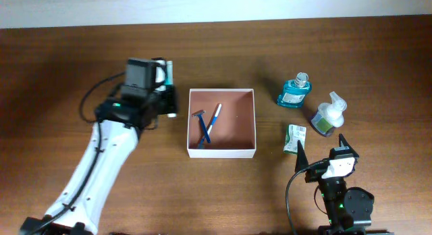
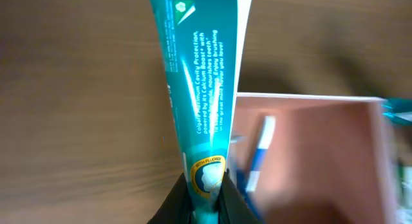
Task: Pack container
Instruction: 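Carry the toothpaste tube over the box and lower it inside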
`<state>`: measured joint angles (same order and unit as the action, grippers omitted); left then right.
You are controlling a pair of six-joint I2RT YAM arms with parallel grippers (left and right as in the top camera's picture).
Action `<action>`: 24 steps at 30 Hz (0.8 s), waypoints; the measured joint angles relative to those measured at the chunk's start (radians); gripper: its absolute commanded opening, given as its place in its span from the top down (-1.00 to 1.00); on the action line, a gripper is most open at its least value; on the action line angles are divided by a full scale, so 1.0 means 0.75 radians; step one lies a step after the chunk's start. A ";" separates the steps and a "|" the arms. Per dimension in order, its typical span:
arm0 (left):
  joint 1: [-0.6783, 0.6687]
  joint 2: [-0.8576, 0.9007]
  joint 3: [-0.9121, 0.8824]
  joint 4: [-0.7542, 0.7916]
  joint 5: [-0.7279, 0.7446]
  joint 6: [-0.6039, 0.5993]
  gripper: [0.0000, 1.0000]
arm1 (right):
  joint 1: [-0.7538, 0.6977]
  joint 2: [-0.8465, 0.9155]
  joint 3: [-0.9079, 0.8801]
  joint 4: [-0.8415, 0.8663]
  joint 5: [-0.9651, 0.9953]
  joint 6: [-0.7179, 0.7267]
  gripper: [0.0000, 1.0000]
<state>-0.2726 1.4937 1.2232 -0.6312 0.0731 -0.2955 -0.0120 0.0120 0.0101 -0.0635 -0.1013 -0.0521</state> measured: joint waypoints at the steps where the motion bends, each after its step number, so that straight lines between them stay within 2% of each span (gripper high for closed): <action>1: -0.030 0.000 0.000 0.012 0.001 -0.007 0.94 | 0.000 0.000 0.000 0.000 0.000 0.000 -0.97; 14: -0.276 0.019 0.000 0.051 0.003 -0.073 0.94 | 0.000 0.000 0.000 0.000 0.000 -0.001 -0.97; 24: -0.363 0.245 0.000 0.050 -0.015 -0.128 0.99 | 0.000 0.000 0.000 0.000 0.000 -0.001 -0.97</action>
<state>-0.5446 1.6775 1.2232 -0.5938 0.0620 -0.3912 -0.0120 0.0120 0.0101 -0.0635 -0.1013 -0.0525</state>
